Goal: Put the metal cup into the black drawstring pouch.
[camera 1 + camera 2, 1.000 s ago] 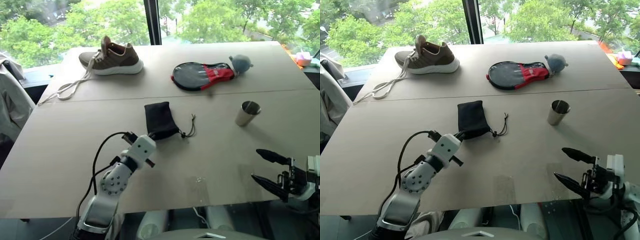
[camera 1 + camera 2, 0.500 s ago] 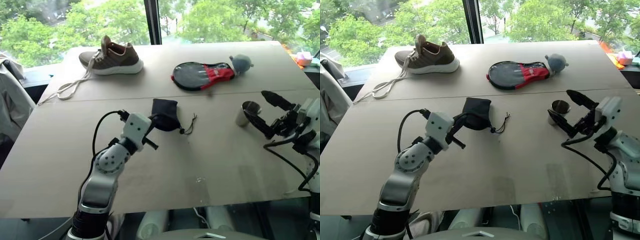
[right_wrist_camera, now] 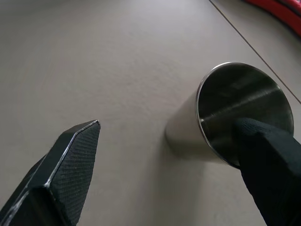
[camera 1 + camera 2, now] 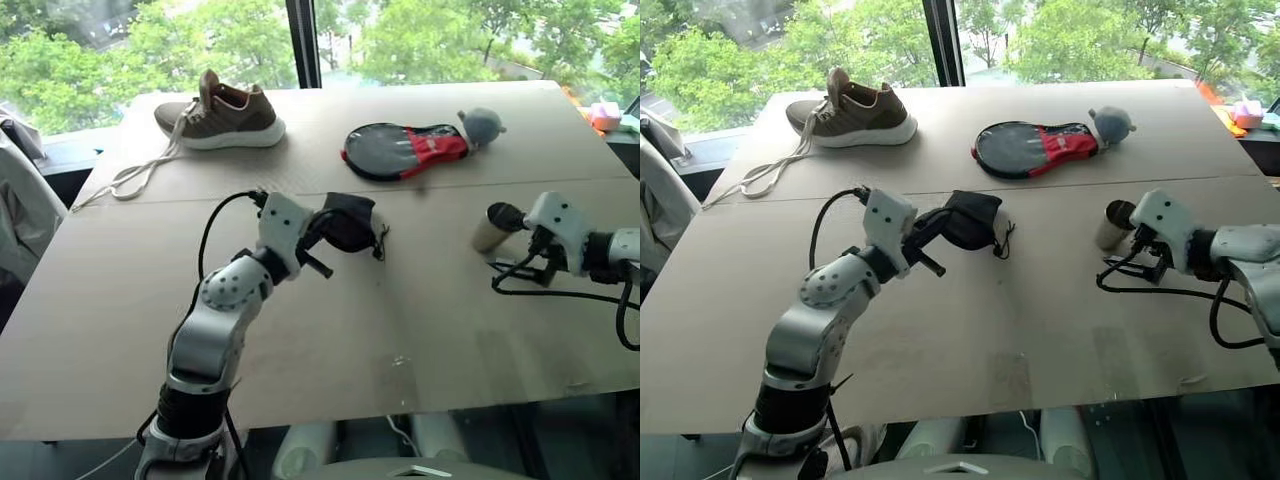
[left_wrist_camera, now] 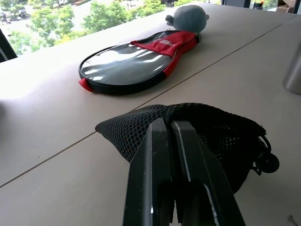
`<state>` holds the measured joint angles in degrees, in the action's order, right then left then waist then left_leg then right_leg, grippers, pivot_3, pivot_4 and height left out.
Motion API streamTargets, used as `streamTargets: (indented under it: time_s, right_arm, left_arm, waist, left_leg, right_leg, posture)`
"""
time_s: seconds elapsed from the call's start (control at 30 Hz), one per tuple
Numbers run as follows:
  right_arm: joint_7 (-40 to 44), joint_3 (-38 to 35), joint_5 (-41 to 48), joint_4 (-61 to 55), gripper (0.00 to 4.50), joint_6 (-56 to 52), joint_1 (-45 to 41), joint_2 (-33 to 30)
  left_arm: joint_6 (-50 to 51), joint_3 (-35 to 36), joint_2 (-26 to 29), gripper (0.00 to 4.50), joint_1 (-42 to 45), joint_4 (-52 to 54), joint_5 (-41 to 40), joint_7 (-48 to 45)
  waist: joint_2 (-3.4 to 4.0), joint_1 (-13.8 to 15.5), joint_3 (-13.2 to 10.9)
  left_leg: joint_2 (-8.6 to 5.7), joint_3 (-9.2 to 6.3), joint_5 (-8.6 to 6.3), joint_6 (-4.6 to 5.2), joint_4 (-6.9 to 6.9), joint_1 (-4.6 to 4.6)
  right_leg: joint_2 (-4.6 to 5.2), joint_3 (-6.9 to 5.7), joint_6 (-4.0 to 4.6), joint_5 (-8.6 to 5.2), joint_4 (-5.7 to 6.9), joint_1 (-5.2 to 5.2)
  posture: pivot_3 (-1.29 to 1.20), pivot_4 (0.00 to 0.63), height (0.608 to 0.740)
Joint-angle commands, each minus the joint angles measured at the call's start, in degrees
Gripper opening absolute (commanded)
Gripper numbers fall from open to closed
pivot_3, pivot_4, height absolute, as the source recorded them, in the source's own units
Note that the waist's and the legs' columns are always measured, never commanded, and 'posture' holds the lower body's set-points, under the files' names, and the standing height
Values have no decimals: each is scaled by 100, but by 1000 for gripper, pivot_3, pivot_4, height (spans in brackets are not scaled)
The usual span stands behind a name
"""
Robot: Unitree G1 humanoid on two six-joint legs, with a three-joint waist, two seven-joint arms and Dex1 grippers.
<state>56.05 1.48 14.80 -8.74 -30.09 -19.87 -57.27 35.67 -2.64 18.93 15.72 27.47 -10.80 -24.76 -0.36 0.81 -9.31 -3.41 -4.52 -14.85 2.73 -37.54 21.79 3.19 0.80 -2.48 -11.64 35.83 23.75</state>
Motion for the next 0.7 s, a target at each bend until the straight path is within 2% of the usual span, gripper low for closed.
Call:
streamTargets:
  time_s: [0.03, 0.13, 0.23, 0.27, 0.33, 0.43, 0.6, 0.7]
  right_arm:
    - [246, 215, -283, 268, 3647, 313, -77, -77]
    - [369, 286, -469, 431, 2552, 558, -133, -105]
    - [519, 327, -653, 580, 1219, 798, -154, -147]
    - [552, 329, -692, 598, 579, 840, -152, -153]
    - [596, 375, -833, 691, 68, 1000, -166, -209]
    - [653, 405, -1001, 804, 68, 1218, -153, -261]
    - [448, 114, -827, 730, 68, 1141, -317, 19]
    - [371, -203, -4, 61, 68, 743, -745, 565]
  left_arm:
    - [178, 233, 89, 0, 108, 87, -244, -54]
    - [361, 322, 129, 0, 123, 145, -408, -76]
    - [521, 374, 106, 0, 153, 141, -556, -47]
    - [560, 392, 95, 0, 147, 136, -602, -29]
    - [633, 406, 68, 0, 167, 128, -768, -78]
    - [730, 402, -33, 0, 233, 36, -945, -42]
    - [849, 383, -222, 0, 332, -142, -1110, 47]
    - [1075, 520, -281, 0, 575, -303, -1320, 48]
  waist:
    - [-1, -2, 0]
    - [-9, -8, 3]
    - [-17, -3, 5]
    - [-17, -3, 3]
    - [-17, -4, 4]
    - [-28, -2, -1]
    - [-29, -5, -2]
    - [-30, -21, -4]
  left_leg:
    - [0, 0, 0, 0, 0, 0]
    - [2, 2, 3, -6, -1, -1]
    - [3, 2, 10, -17, -1, -1]
    - [2, 2, 11, -19, -2, 0]
    - [2, 3, 15, -26, -2, 3]
    - [3, 1, 15, -27, -3, 2]
    - [3, 4, 15, -28, -3, 0]
    - [3, 4, 16, -28, -4, 1]
  right_leg:
    - [-1, 0, 0, 0, 0, 0]
    - [-3, 1, 0, 0, 0, 0]
    - [-3, 2, 0, 0, 0, 0]
    - [-2, 2, 0, 0, 0, 0]
    - [0, 4, 0, 0, 1, 2]
    - [0, 7, 0, 0, 0, 1]
    - [0, 11, 0, 1, 1, 1]
    - [-1, 13, 0, 1, 3, 1]
  posture:
    - [0, 150, 740]
    - [0, 150, 740]
    - [0, 150, 740]
    - [0, 150, 740]
    - [0, 150, 740]
    - [0, 150, 740]
    - [0, 150, 740]
    - [0, 150, 740]
